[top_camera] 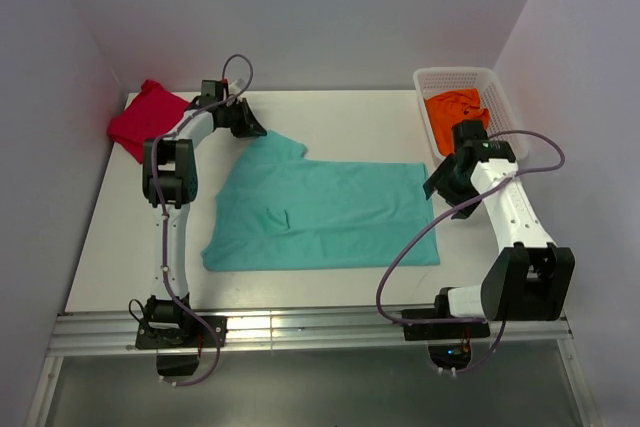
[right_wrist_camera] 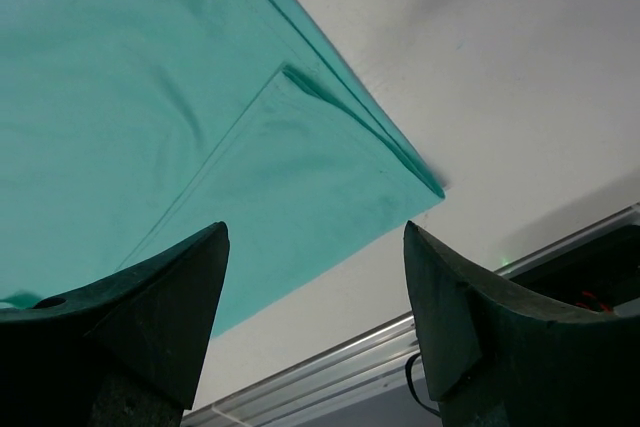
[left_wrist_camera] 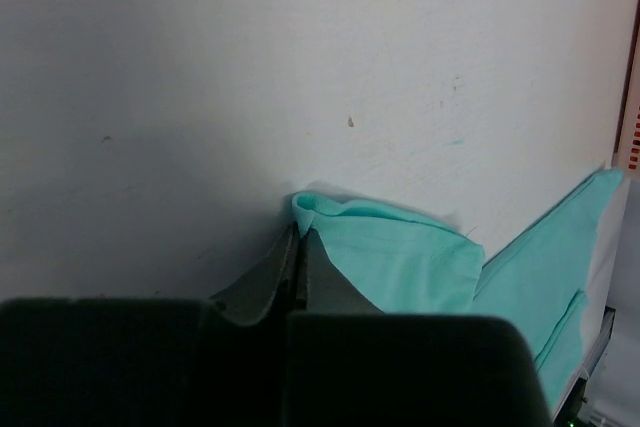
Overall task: Fold and stack the t-shirts
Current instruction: Fold the tshirt
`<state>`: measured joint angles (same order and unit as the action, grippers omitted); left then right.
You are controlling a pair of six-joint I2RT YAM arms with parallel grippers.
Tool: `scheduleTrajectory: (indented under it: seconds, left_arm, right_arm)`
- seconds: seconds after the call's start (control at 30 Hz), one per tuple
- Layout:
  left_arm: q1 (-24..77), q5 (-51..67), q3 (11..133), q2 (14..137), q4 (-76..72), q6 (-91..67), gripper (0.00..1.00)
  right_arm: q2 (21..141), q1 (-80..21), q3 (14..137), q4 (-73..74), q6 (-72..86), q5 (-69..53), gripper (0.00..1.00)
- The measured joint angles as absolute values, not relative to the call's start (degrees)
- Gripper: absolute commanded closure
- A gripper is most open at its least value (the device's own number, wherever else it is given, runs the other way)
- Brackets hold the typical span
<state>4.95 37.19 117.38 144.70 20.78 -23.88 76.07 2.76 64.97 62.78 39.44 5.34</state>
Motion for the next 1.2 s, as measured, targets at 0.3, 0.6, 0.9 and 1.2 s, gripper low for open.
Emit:
scheduleTrajectory:
  seconds: [0.3, 0.6, 0.9, 1.2]
  left_arm:
    - [5.17, 35.27, 112.97, 141.73, 19.94, -24.25, 1.0]
    - [4.84, 32.91, 105.19, 135.66, 19.84, -23.57, 1.0]
    - [-0.34, 33.06, 102.41, 132.9, 19.44, -23.35, 1.0]
    - [-6.07, 33.69, 102.43, 132.84, 19.49, -23.42, 1.0]
  right_arm:
    - [92.25, 2.76, 77.76, 58.59, 38.39, 5.39, 0.23]
    - [116.64, 1.61, 100.22, 57.67, 37.3, 6.5, 0.23]
    - [124.38, -0.93, 111.74, 66.24, 37.15, 7.01, 0.23]
    - [128.92, -4.8, 117.43, 63.42, 36.95, 6.15, 0.23]
